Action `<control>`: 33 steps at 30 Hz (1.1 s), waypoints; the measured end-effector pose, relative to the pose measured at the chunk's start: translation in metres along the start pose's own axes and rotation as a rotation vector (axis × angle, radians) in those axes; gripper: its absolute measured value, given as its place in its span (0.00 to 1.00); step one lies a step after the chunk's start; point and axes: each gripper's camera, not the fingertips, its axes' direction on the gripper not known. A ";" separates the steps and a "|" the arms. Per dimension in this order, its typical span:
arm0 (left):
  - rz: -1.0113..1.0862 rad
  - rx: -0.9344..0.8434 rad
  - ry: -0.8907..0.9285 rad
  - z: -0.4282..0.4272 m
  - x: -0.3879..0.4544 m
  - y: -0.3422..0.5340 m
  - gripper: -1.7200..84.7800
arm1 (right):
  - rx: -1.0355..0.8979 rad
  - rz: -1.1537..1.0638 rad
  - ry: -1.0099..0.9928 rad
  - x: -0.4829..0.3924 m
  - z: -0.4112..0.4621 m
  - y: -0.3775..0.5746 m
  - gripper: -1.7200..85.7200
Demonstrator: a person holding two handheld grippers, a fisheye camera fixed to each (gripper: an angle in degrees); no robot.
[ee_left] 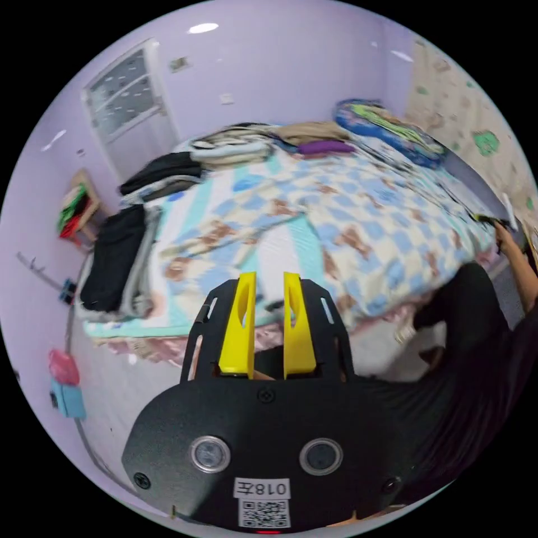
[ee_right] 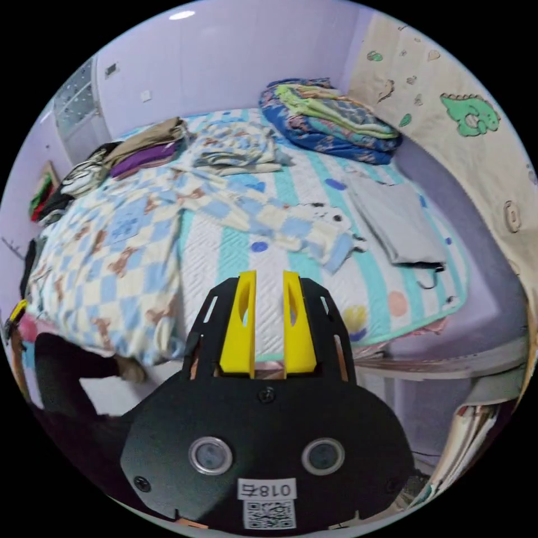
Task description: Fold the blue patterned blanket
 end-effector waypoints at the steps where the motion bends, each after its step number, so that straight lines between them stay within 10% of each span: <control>1: 0.063 -0.051 0.079 0.012 0.024 0.002 0.12 | -0.010 -0.007 -0.049 -0.001 0.002 0.008 0.11; 8: 0.246 -0.551 0.168 0.108 0.114 -0.012 0.18 | -0.063 -0.026 -0.246 -0.007 0.013 0.067 0.11; 16: 0.229 -0.733 0.109 0.178 0.134 -0.023 0.18 | -0.013 0.072 -0.308 0.017 0.000 0.112 0.10; 28: 0.134 -0.702 -0.001 0.216 0.117 0.010 0.02 | -0.005 0.116 -0.354 0.025 0.007 0.134 0.09; 33: 0.070 -0.679 0.248 0.187 0.080 0.028 0.01 | -0.014 0.069 -0.344 0.014 0.014 0.128 0.09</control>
